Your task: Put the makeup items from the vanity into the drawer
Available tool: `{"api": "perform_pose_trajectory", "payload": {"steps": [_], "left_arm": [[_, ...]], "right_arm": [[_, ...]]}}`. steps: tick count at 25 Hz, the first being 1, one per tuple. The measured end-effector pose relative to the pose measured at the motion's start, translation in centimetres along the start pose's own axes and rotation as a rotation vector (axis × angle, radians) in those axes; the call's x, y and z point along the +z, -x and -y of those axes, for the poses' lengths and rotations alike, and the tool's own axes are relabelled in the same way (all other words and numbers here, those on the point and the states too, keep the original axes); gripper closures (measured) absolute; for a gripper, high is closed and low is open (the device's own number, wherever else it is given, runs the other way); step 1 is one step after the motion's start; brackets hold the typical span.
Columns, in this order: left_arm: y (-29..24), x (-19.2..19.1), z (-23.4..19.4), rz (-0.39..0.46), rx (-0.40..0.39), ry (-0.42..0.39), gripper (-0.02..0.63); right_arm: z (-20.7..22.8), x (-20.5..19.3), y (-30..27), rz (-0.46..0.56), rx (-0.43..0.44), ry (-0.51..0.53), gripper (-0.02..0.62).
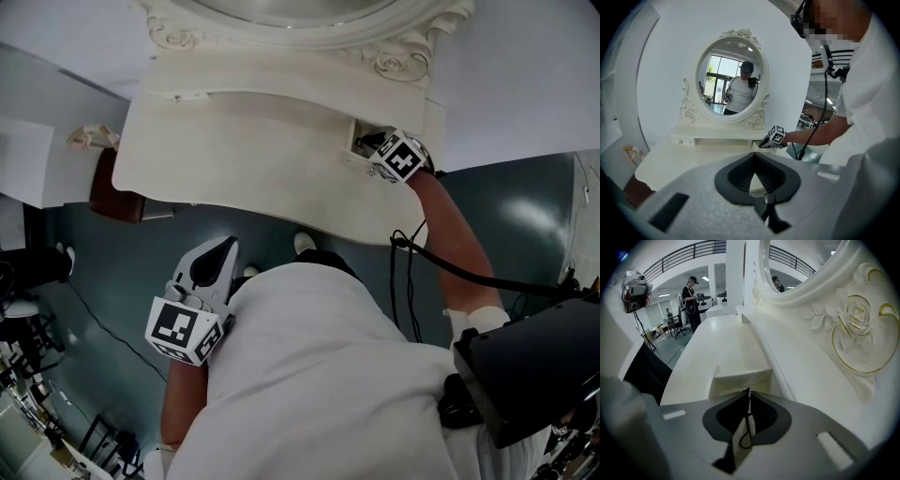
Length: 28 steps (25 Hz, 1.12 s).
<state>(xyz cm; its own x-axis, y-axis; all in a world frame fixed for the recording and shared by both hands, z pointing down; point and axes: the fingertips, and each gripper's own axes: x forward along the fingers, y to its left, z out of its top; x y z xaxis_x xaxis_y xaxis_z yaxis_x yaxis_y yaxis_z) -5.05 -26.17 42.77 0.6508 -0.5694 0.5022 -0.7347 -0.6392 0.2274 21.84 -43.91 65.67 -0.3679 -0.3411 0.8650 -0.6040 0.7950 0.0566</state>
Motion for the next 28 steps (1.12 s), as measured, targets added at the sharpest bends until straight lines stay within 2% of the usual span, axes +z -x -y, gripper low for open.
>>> {"api": "perform_pose_trajectory", "payload": {"steps": [8,13,16,23,28], "left_arm": [[0.8,-0.4,-1.0,0.011,-0.008,0.011,0.603],[2.2,-0.9,-2.0,0.025,-0.036,0.007,0.603],[3.7,-1.1,-2.6,0.035,-0.064,-0.002,0.603],[7.7,-2.2,-4.0,0.049,-0.135,-0.033,0.603],[11.5,-4.2,-4.7,0.042,-0.180,-0.050,0.603]], "right_arm": [[0.2,0.1,0.7,-0.009,-0.010,-0.018,0.552],[-0.6,1.3,2.9,0.030,-0.073,-0.053,0.561],[-2.2,2.8,4.8,0.080,-0.123,-0.095,0.591],[-10.1,6.9,8.5,0.201,-0.183,-0.188,0.594],[-19.4,10.1,9.9,0.307,-0.152,-0.258,0.594]]}}
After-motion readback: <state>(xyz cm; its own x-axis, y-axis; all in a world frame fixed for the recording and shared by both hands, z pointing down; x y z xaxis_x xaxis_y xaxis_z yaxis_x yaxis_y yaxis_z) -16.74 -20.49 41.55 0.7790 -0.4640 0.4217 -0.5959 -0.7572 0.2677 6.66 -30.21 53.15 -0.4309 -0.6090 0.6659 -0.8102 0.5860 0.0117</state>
